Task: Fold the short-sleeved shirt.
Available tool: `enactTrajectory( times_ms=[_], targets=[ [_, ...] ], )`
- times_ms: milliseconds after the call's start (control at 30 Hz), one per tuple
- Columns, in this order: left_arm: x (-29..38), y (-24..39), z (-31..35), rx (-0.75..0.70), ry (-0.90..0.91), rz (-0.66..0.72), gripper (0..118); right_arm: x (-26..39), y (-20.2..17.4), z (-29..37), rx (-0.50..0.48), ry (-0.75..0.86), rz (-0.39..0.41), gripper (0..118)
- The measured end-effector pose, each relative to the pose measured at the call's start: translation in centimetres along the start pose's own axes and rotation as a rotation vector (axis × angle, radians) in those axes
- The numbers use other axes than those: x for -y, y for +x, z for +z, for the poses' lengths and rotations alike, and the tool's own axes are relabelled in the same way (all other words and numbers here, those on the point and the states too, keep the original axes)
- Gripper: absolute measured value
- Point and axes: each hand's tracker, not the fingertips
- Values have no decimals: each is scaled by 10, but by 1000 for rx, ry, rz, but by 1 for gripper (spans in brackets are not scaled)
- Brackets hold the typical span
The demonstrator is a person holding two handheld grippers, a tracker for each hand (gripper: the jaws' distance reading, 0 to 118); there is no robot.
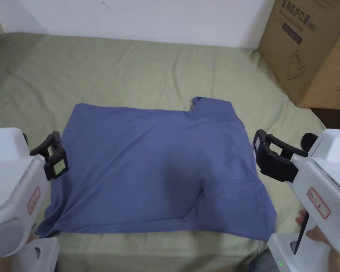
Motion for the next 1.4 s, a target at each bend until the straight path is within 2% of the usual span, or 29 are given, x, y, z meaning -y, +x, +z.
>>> enactTrajectory(
  times_ms=[33, 67, 100, 267, 433, 500, 567, 667, 700, 733, 800, 1000, 1067, 1133, 1200, 1267, 1300, 1333, 1367, 1400],
  targets=[
    [2, 1, 1, 6, 2, 4, 30, 2, 4, -1, -2, 4, -11, 54],
    [4, 0, 1, 8, 5, 5, 14, 3, 3, -1, 2, 4, -20, 24],
    [5, 1, 2, 8, 9, 6, 1, 4, 2, -2, 16, 7, -22, 0],
    [7, -2, 2, 26, -3, 35, 0, 11, -6, -4, 7, -9, -18, 0],
    [8, -7, -1, 24, -46, 8, 0, 15, -4, -9, -1, -28, -20, 0],
    [5, -12, -11, 7, -147, 3, 1, 16, -5, -10, -4, -35, -17, 0],
    [6, -23, -23, -5, -208, 35, 22, 17, -3, -12, -11, -42, -21, 0],
    [10, -41, -43, -40, -368, 61, 79, 19, -3, -15, -9, -57, -14, 0],
    [14, -47, -50, -47, -429, 61, 84, 21, -1, -16, -5, -65, -9, 0],
    [20, -50, -56, -48, -474, 56, 84, 22, 0, -18, -4, -72, -8, 0],
    [33, -57, -67, -45, -581, 37, 114, 26, 2, -21, -2, -87, -10, 0],
    [76, -60, -87, -52, -783, -31, 115, 34, 5, -24, 8, -126, -4, 0],
    [85, -59, -92, -70, -792, -24, 105, 36, 6, -24, 8, -136, 0, 0],
    [92, -58, -94, -80, -803, -11, 80, 38, 7, -23, 12, -142, -1, 0],
    [102, -57, -99, -92, -831, -7, 63, 40, 9, -24, 12, -151, 0, 0],
    [110, -56, -100, -63, -875, -24, 36, 41, 9, -24, 16, -158, 0, 0],
    [113, -56, -99, -45, -861, -7, 17, 42, 10, -24, 18, -160, -2, 0],
    [113, -55, -98, -28, -842, 29, 7, 42, 10, -24, 17, -161, -4, 0],
    [111, -53, -99, -53, -848, 35, 0, 42, 10, -24, 20, -164, -7, 0],
    [108, -55, -98, -50, -844, 56, 0, 42, 11, -24, 22, -166, -7, 0]
  ],
)
